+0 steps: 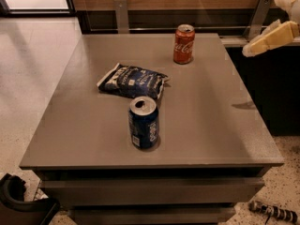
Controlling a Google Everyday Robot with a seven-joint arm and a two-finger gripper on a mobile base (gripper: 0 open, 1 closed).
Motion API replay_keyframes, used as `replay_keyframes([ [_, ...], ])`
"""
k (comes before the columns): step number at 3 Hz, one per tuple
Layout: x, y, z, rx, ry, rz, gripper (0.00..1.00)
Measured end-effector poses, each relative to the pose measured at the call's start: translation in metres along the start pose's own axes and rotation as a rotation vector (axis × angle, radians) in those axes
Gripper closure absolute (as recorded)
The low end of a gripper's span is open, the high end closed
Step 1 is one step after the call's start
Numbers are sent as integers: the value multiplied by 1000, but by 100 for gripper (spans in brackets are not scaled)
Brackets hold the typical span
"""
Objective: Knock coke can over
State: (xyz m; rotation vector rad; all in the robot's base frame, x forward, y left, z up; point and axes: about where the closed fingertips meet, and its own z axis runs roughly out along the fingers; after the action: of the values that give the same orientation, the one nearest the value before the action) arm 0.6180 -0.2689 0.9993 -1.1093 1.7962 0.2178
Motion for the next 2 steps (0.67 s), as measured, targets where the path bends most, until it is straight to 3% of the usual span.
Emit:
replay_keyframes([
  [1,-8,-17,19,8,-132,49,0],
  [2,-12,-19,25,5,-169,68,0],
])
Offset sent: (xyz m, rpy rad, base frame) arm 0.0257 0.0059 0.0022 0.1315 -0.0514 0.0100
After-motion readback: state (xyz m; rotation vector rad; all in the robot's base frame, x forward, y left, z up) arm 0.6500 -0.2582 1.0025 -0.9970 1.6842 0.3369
